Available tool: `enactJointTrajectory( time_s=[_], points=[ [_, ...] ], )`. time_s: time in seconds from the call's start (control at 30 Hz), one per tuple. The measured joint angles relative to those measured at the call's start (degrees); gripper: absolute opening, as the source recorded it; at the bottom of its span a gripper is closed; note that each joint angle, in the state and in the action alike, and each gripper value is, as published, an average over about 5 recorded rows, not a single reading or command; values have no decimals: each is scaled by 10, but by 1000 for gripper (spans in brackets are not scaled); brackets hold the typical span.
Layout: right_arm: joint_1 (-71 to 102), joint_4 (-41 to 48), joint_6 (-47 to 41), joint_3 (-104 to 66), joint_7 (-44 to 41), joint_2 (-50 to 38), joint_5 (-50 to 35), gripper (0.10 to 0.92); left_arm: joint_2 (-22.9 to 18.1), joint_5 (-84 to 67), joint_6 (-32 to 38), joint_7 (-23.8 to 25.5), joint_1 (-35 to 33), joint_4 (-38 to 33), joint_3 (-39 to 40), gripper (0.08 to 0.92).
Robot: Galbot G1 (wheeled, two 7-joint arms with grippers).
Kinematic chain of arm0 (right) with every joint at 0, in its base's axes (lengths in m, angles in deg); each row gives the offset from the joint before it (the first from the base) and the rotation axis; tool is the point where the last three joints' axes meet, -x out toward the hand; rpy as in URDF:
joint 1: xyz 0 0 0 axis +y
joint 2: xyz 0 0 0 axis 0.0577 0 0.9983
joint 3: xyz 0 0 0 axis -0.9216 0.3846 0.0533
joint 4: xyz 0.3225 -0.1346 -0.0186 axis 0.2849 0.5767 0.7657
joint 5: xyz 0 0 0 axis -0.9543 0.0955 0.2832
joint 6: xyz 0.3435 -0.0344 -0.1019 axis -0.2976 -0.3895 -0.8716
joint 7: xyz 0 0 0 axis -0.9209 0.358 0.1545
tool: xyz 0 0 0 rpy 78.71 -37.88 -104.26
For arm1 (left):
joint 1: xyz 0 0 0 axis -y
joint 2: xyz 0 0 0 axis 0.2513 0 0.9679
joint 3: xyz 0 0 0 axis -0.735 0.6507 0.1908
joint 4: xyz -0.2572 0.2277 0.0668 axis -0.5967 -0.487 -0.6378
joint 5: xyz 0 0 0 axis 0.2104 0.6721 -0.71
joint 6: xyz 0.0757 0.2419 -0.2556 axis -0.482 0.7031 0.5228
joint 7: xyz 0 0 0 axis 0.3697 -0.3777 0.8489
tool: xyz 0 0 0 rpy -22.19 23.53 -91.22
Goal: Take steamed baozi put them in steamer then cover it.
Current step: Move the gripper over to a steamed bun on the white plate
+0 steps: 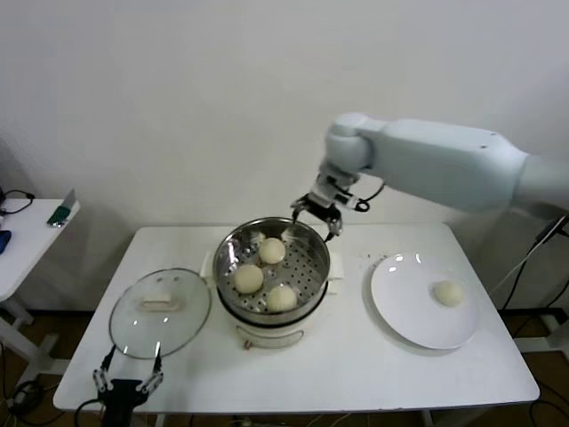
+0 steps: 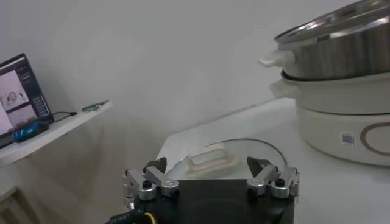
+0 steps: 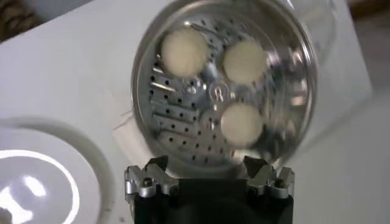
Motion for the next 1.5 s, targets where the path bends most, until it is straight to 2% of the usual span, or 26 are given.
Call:
enactJointTrajectory(
  time_s=[0.23, 0.4, 0.6, 1.03, 1.5],
  points=[
    [26, -4, -94, -3, 3, -121, -18, 823, 4, 3, -3, 1, -2, -10, 6, 823],
    [88, 9, -123, -46, -15, -187, 22, 823, 3, 7, -4, 1, -4, -13, 6, 823],
    [184, 45, -129, -122, -34, -226, 83, 823, 2, 9, -4, 0, -11, -15, 2, 823],
    [348, 160, -92, -277, -55, -216, 210, 823, -8, 19, -7, 0, -8, -10, 0, 823],
    [408, 279, -51, -347, -62, -148, 286, 823, -17, 28, -12, -1, 4, 3, -1, 823]
  ],
)
